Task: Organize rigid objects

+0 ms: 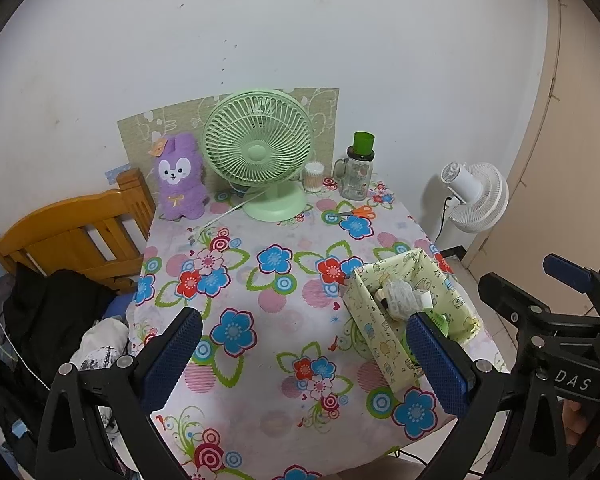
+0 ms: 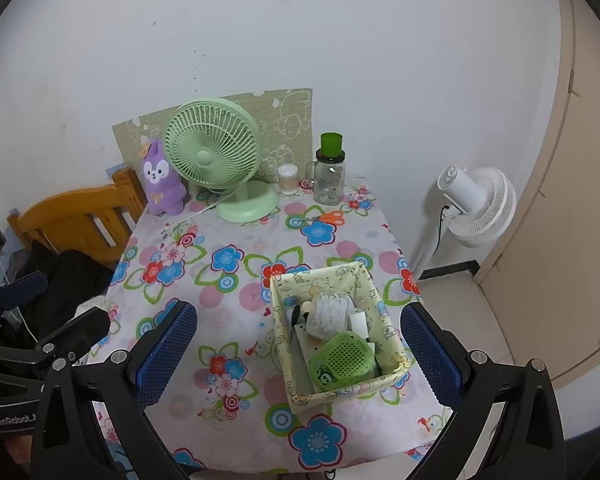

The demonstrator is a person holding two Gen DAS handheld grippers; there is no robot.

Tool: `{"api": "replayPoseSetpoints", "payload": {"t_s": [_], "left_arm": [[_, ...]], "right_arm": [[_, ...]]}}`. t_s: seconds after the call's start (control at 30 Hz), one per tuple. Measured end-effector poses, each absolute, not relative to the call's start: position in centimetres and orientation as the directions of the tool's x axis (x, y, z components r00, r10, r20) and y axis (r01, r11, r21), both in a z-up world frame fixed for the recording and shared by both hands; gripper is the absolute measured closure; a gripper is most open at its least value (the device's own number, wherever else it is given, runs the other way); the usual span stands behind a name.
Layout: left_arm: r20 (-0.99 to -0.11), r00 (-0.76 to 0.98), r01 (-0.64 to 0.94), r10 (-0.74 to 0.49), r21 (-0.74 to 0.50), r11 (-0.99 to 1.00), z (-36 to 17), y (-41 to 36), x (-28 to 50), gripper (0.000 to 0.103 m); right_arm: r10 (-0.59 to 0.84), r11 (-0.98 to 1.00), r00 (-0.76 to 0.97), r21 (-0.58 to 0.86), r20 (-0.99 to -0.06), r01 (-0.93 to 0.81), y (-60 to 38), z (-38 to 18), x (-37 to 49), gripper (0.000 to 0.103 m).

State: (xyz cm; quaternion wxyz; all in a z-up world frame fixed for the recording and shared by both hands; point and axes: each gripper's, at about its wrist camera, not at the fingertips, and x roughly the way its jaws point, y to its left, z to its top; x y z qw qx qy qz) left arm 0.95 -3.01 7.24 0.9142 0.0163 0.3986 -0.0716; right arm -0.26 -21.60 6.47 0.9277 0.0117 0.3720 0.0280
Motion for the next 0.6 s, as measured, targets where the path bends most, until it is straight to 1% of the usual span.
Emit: {"api": "replayPoseSetpoints", "payload": {"t_s": [0.6], "left_arm": [[-0.736,0.668,0.139,-0.11,-0.022,0.99,7.1,-2.55,0.94,0.0]], "right_arm": [[0.068,0.998,0.717,0.045,-0.694,-0.051,-20.95,6.17,-0.05,0.0]]}}
